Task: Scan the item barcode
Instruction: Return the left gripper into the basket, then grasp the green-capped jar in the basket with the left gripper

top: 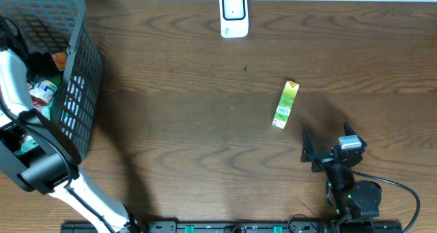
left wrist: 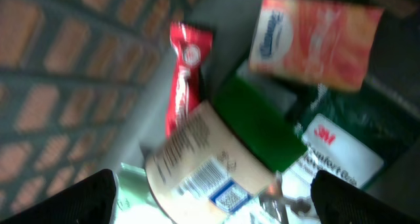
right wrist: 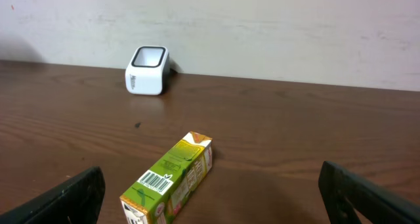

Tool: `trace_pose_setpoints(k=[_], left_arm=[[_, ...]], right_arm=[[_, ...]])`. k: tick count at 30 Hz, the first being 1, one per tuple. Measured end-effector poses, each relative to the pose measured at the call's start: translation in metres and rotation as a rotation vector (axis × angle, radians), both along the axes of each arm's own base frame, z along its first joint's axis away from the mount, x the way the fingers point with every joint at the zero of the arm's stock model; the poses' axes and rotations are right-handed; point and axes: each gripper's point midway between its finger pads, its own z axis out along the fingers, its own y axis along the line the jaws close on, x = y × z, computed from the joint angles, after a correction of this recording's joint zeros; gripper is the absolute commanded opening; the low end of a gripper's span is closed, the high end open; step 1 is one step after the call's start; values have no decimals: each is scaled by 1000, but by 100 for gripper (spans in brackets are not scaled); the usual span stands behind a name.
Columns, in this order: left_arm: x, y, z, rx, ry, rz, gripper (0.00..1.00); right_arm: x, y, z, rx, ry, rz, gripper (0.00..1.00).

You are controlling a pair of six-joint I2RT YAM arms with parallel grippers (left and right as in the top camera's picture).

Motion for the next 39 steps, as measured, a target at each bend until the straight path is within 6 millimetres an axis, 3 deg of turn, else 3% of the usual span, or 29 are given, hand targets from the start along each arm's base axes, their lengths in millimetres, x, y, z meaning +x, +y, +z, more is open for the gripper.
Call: trace_pose_setpoints(k=[10, 18, 22, 29, 34, 39], left_arm=[[4, 6, -2, 54, 39, -142, 99], [-1, 12, -47, -35, 86, -176, 98], [-7, 13, -61, -82, 99, -174, 81], [-6, 7, -63, -145, 64, -197, 80], [-1, -1, -63, -186, 29, -211, 91], [2, -3, -62, -196, 15, -219, 90]], right_arm=[[0, 0, 0, 0, 0, 0, 99], [0, 0, 0, 0, 0, 0, 99], [0, 0, 0, 0, 0, 0, 99], [0, 0, 0, 0, 0, 0, 99], [0, 0, 0, 0, 0, 0, 99], [0, 0, 0, 0, 0, 0, 99]])
